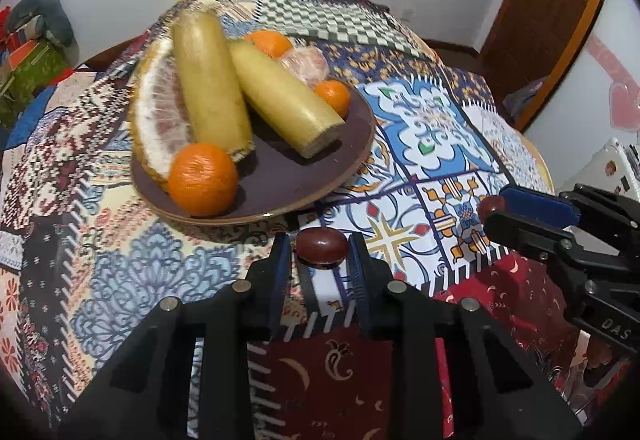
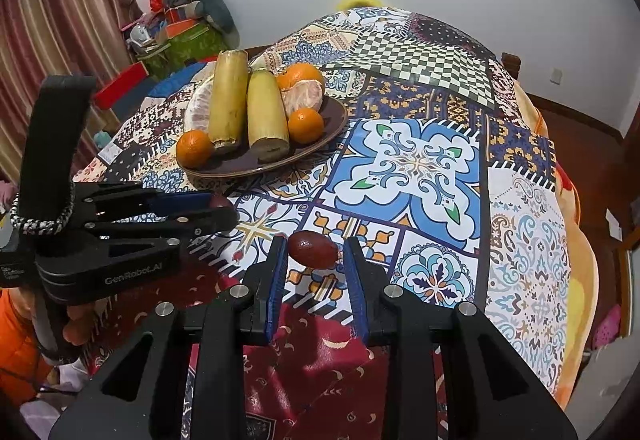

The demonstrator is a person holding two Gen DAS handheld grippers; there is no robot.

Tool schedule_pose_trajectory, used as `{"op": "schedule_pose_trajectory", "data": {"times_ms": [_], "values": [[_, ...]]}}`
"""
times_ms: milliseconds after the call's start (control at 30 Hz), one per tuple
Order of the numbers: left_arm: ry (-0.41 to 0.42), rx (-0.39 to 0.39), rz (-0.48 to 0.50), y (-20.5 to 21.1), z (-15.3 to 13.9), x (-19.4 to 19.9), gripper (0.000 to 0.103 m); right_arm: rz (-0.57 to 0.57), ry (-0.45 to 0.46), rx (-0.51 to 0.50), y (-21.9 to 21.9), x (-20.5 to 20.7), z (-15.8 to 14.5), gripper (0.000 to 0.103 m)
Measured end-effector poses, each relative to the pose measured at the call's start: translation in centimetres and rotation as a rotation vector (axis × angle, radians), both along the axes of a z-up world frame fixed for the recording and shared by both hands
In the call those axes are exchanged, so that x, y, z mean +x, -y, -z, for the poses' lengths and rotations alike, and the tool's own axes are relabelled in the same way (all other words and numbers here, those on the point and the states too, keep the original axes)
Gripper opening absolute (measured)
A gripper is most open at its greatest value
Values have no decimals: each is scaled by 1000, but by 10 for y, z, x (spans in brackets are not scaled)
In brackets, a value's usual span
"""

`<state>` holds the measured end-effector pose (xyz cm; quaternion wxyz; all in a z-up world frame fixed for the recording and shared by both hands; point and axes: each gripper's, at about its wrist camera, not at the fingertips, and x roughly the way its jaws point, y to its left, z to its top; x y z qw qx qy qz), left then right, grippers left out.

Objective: Organize fruits
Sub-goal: 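Grasp the other dark red date with the left tool while the right tool holds its date, then lower both dates onto the plate between the fruits and open both tools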

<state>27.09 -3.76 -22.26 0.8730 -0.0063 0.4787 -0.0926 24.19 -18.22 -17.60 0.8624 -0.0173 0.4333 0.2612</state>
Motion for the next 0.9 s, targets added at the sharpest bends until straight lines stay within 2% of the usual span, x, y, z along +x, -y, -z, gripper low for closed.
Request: {"op": "schedule_pose_trajectory", "data": {"times_ms": [167,433,900], "values": [[48,-35,-21,-14,-20,-10,29,-2,9,2,-1,3,-3,26],[99,-35,-55,-30,-40,-8,29,-22,44,24,-17,14,-15,26],[105,-28,-41,-30,-39,14,29,-79,73,14,-49,32,-18,26]]}}
